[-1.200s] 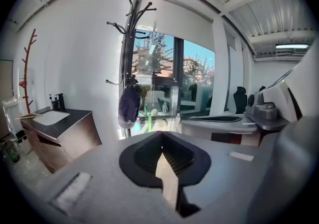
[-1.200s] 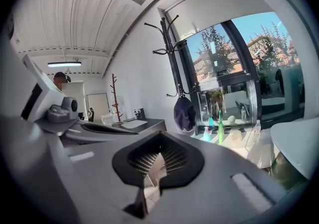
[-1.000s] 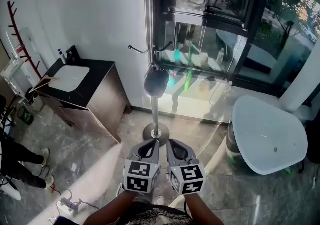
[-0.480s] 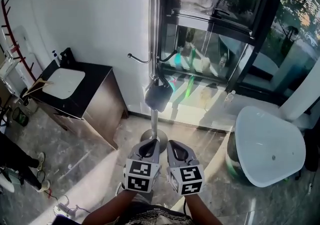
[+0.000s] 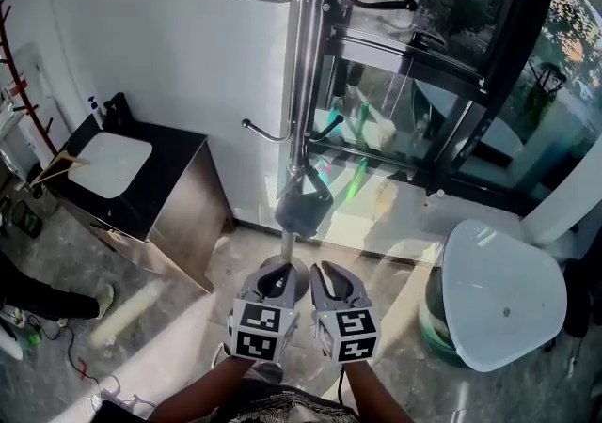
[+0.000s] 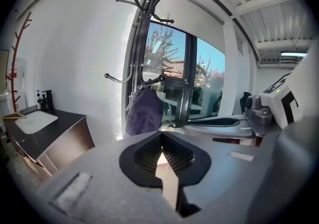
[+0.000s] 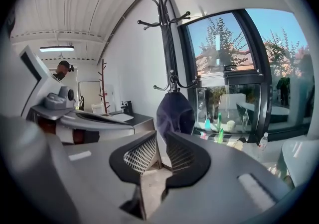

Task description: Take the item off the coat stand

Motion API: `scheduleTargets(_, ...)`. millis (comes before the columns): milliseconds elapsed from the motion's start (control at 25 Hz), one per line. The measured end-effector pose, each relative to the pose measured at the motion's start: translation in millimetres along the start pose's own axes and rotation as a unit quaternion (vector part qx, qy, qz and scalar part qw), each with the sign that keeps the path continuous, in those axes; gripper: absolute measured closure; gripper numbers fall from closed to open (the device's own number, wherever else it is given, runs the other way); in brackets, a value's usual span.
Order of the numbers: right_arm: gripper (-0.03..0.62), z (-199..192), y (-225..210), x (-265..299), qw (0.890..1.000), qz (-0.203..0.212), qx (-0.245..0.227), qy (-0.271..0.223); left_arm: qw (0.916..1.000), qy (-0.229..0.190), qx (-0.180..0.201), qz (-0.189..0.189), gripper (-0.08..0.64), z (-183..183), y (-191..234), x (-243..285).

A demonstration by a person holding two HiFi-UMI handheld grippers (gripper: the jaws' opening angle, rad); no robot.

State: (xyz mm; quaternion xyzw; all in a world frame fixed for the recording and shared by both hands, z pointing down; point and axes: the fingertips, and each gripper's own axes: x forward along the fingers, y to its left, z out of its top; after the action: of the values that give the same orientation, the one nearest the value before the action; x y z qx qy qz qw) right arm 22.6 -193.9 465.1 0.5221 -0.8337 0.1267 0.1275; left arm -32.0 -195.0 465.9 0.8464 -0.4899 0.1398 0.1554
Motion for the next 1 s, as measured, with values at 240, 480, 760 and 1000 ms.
scheduleTargets(240,0.527,4.8,-10.1,33.7,1.0,-0.011,-0.008,0.008,1.0,0.001,0.003,-0.001,0.559,11.8,24.6,18.4)
scheduleTargets(480,0.482,5.7,-22.6,58.9,1.0,-0.022,-0.011,0.017,0.9999,0.001,0.0,-0.01,0.56,14.4,37.5,37.4)
scheduleTargets(760,0.437,8.6,-33.8,91.7,0.999,-0.022,-0.028,0.025,0.9999,0.006,0.001,-0.011,0.56,20.3,56.0,51.4)
scheduleTargets(1000,0.437,10.2,-33.9,114.0,0.998,-0.017,-0.048,0.036,0.9999,0.009,-0.001,-0.013,0.56,25.5,69.7,62.8)
